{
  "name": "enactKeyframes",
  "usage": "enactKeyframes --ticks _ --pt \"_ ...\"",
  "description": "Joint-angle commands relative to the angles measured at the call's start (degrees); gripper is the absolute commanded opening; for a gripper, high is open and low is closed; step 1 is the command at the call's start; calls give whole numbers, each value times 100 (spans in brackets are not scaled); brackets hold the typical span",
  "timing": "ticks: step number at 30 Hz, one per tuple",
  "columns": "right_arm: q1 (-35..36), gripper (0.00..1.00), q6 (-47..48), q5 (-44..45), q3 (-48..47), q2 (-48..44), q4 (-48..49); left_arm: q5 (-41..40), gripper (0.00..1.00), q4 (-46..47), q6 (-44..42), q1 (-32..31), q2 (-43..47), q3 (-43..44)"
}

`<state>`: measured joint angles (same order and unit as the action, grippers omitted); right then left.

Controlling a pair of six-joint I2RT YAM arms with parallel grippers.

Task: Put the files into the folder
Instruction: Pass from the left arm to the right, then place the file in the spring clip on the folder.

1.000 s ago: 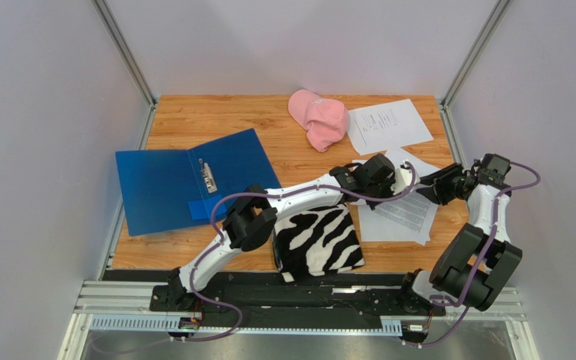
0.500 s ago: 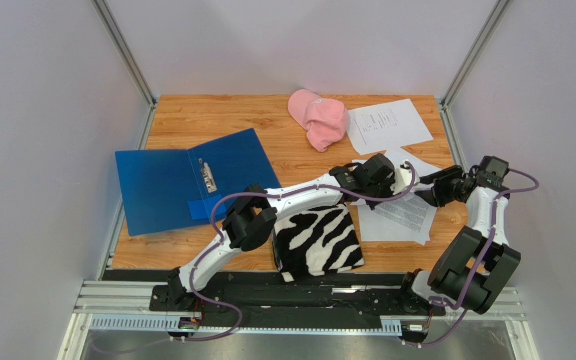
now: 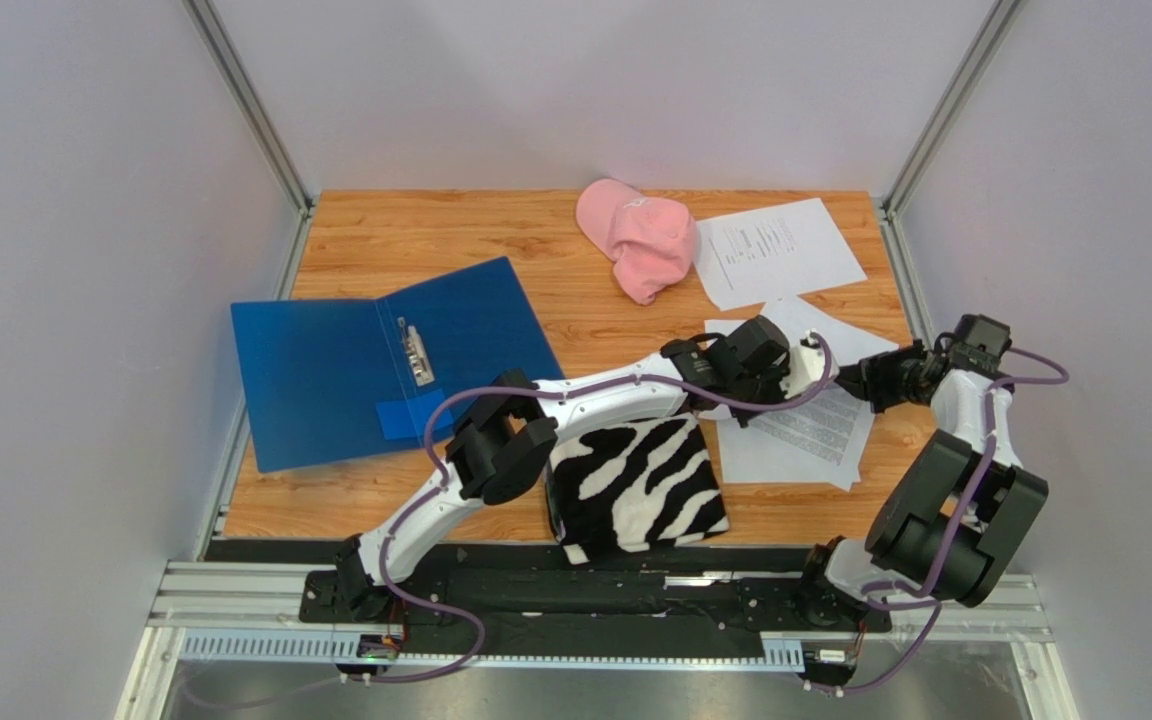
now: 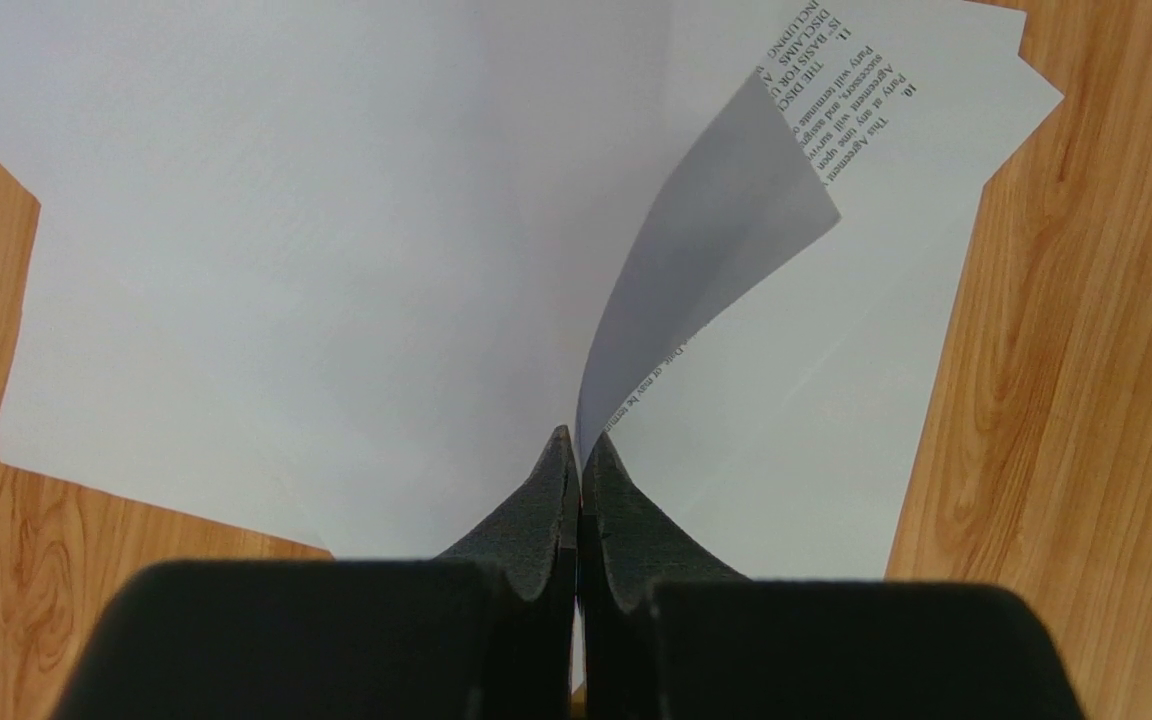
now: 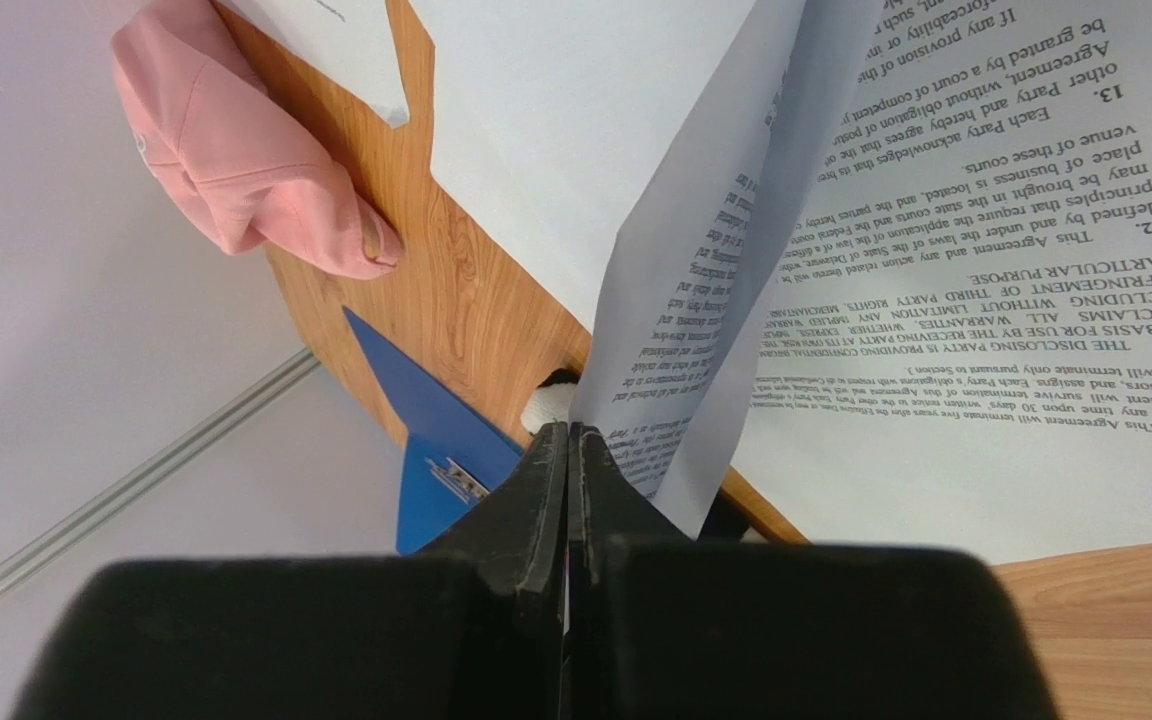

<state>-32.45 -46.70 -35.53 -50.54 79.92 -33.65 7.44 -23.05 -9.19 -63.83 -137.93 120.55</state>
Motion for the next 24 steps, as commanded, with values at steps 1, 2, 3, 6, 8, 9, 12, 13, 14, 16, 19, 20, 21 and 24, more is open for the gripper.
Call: enactKeyframes --ticks 1,2,3,6,8,9,12,13,14,16,19,20,21,24 --pt "-60 0 161 55 -333 -301 -36 169 15 -15 101 -41 345 135" --pt "-69 0 204 81 -368 -354 -80 179 21 -163 163 -41 372 248" --pt "-78 0 283 116 -525 -494 -167 231 48 -243 233 -33 407 310" --pt "-86 0 810 519 -1052 -714 -571 652 99 -594 584 28 723 530" --pt "-52 0 1205 800 -1728 -793 -739 1020 99 -919 1040 168 1142 636" --pt "18 0 1320 793 -1948 -768 -792 1222 99 -929 1234 230 1345 558" --pt "334 0 1830 952 -2950 -662 -1118 1750 98 -781 2033 573 2277 -65" --pt "475 0 1918 1003 -3126 -662 -1118 1995 98 -702 2436 678 2505 -232" --pt "633 0 2101 1282 -3415 -688 -1065 2068 96 -649 2622 905 2960 -486" --pt "1282 0 2217 1390 -3602 -662 -811 2295 93 -631 3026 1152 3402 -742" --pt "2144 0 2332 1259 -4418 -364 -740 2044 90 -1007 2968 1645 4325 -1252" --pt "2346 0 2332 1120 -4638 -93 -757 1903 90 -1365 2889 1907 4788 -1454" --pt "2775 0 2349 1049 -5110 92 -775 1727 90 -1569 2801 2049 5010 -1525" --pt "3749 0 2332 838 -5692 690 -574 963 90 -2281 2782 2699 5793 -1798"
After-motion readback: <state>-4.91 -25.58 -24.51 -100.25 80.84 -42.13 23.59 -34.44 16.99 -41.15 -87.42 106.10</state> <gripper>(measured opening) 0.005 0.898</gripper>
